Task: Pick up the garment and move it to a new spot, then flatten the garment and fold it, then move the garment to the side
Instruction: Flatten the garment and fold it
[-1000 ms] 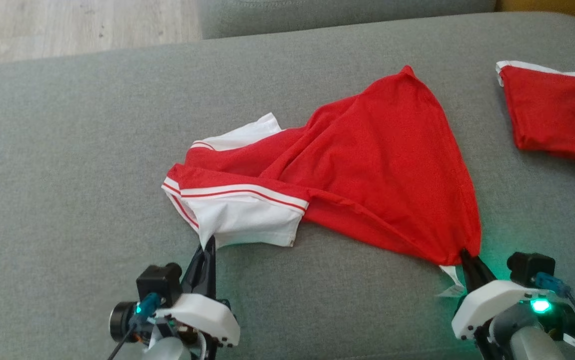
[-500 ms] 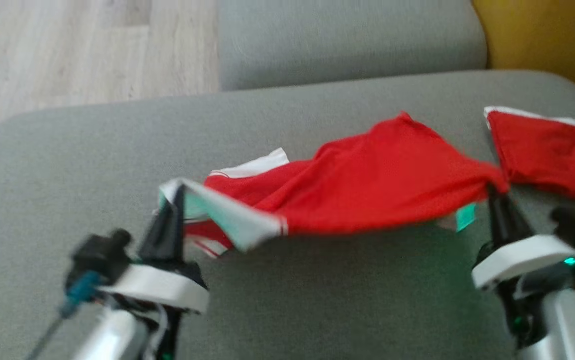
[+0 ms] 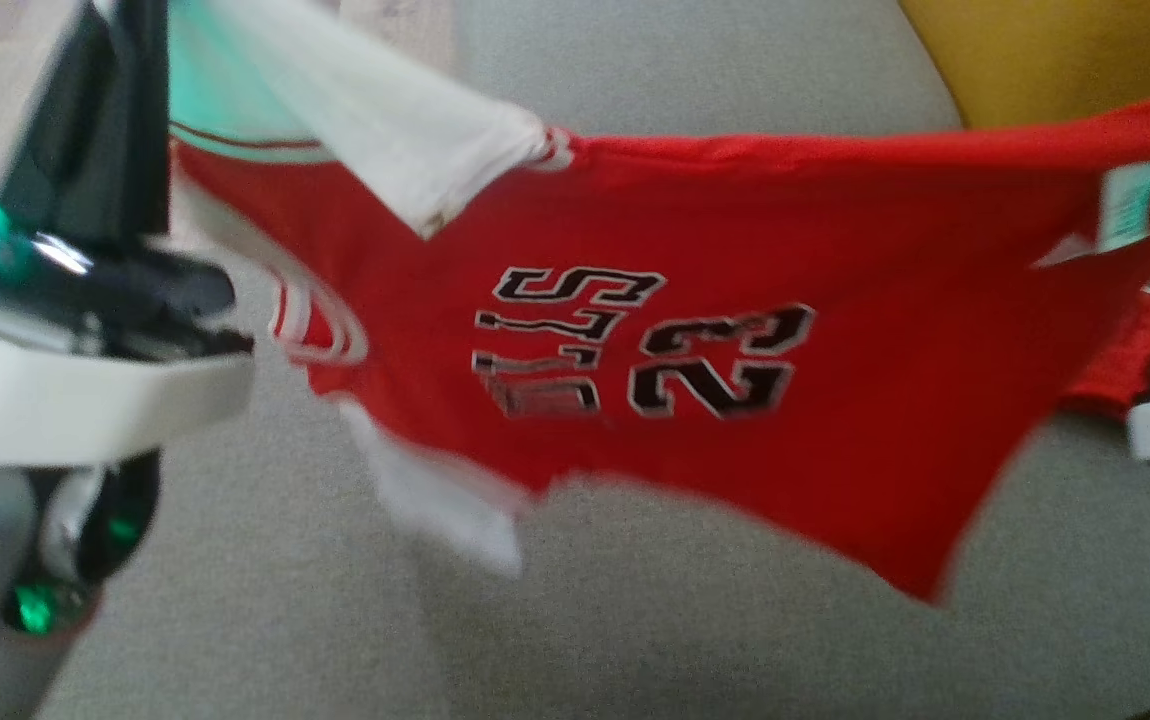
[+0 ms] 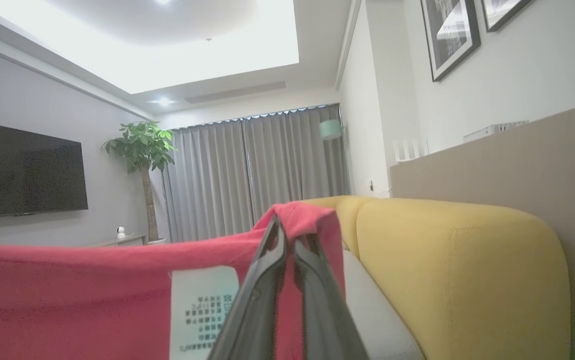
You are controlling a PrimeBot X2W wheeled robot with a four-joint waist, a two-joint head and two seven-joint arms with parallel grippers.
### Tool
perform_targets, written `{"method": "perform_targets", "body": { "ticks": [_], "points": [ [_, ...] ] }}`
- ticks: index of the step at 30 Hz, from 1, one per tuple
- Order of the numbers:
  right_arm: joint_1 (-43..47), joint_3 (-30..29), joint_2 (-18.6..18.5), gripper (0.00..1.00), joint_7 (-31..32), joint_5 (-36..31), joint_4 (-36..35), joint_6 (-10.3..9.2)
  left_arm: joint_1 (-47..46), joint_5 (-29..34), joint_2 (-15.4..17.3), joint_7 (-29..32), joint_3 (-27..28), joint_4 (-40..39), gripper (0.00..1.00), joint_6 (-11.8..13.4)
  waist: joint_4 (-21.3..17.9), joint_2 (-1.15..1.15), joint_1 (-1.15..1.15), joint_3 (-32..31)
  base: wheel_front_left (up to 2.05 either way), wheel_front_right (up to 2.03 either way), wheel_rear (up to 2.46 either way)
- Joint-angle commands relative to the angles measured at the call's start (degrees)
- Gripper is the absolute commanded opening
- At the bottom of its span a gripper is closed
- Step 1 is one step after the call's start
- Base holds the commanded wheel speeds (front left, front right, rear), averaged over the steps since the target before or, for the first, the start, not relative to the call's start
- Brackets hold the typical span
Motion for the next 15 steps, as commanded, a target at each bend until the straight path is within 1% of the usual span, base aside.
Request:
{"method": "perform_targets", "body": {
  "ticks": [1,3,5,8,12,15],
  "points": [
    [-3.6,0.6,-0.5,0.00,1.5,0.6,-3.7,0.39,-5.3,0.1,2.8,1.7,3.5,-1.7,0.00,-0.5,-0.1,0.00,0.01,0.2,0.00,0.00,0.00],
    [-4.6,0.1,-0.5,0.00,3.3,0.7,-6.1,0.39,-8.3,0.3,3.6,3.7,3.3,-1.7,0.00,-1.1,-0.4,0.00,0.01,0.6,0.00,0.00,0.00],
    [-5.6,-0.2,-0.7,0.00,5.0,0.4,-7.4,0.39,-10.7,0.0,3.6,5.1,2.9,-0.9,0.00,-1.7,-0.6,0.00,0.01,1.3,0.00,0.00,0.00],
    [-6.8,0.0,-1.1,0.00,6.9,-0.1,-6.8,0.39,-12.9,-1.0,2.8,6.2,2.1,2.0,0.00,-2.4,-0.9,0.00,0.01,3.1,0.00,0.00,0.00],
    [-9.2,1.8,-1.4,0.00,8.1,-0.3,-2.0,0.39,-14.9,-1.7,2.0,6.7,0.7,8.0,0.00,-3.9,-1.4,0.00,0.01,6.4,0.00,0.00,0.00],
    [-13.9,3.0,-2.7,0.00,7.6,-1.5,3.6,0.39,-18.9,-1.2,1.7,7.1,-0.2,13.4,0.00,-5.7,-1.7,0.00,0.01,11.1,0.00,0.00,0.00]
  ]
}}
